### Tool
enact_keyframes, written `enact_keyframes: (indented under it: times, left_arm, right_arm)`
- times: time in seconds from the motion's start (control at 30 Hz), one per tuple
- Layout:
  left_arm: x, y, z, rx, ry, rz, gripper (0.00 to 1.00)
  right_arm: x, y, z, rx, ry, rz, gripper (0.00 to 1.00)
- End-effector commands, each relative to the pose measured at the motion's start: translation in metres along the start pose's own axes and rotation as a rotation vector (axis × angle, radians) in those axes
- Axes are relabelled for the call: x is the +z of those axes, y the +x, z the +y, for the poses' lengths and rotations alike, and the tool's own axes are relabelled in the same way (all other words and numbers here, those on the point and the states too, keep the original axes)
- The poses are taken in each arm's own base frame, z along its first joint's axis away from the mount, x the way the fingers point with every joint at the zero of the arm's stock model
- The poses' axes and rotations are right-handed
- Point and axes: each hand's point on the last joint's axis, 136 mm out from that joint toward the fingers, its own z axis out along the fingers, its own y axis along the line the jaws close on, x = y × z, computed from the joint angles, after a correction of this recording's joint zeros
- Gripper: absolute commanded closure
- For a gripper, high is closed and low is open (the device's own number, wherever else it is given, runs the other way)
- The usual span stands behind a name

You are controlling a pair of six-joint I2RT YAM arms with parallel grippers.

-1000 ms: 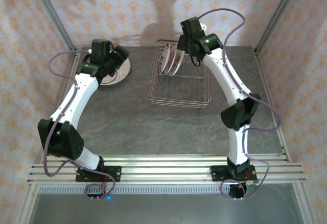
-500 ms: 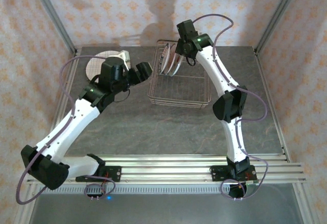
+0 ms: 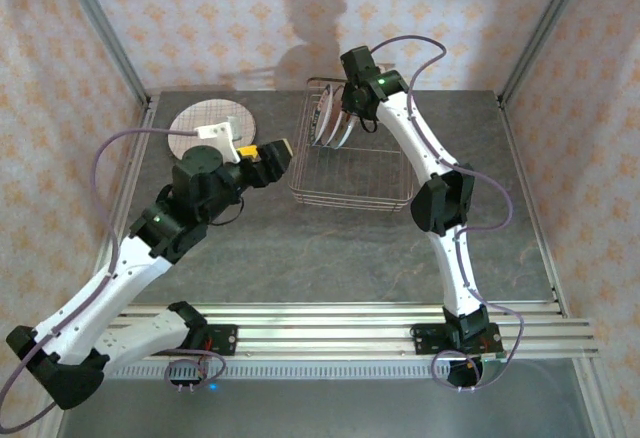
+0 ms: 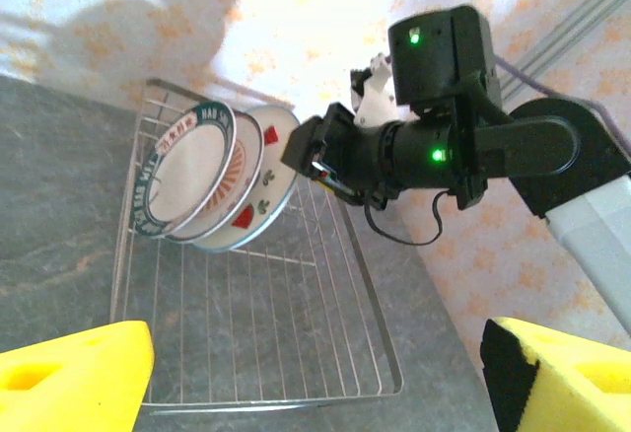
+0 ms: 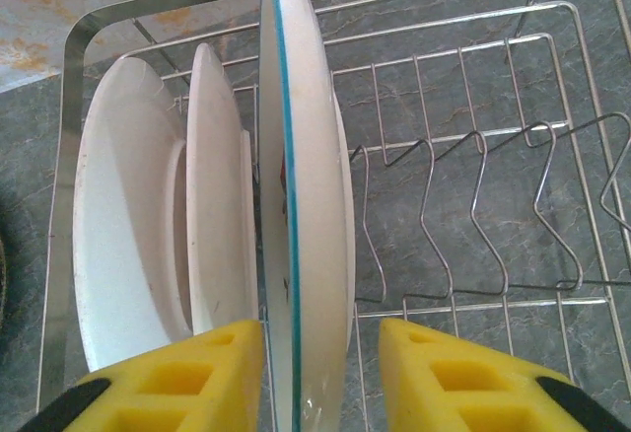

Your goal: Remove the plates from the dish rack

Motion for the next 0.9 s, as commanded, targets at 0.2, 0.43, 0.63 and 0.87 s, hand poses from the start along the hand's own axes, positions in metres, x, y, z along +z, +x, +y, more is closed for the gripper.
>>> enact_keyframes:
  times: [0.2,0.43,0.63,0.87]
  left_arm:
    - [-0.005,-0.016,0.005,0.033,-0.043,-0.083,0.14]
    - [-0.005,-0.012,0.008,0.025,-0.050,-0.077,0.13]
    - [-0.006,-0.013,0.007,0.018,-0.050,-0.078,0.14]
    - [-0.004,-0.011,0.009,0.014,-0.054,-0.071,0.14]
  right_arm:
    - [0.012,-0.009,0.005,-0.005,-0.014,-0.029,0.72]
    - [0.016,-0.015,0.006,-0.027,-0.009,-0.051,0.81]
    - [0.014,-0.017,-0.002,-0.029,0.038,-0.065,0.89]
    - [0.007,-0.025,-0.001,-0.037,0.046,-0.102,0.96]
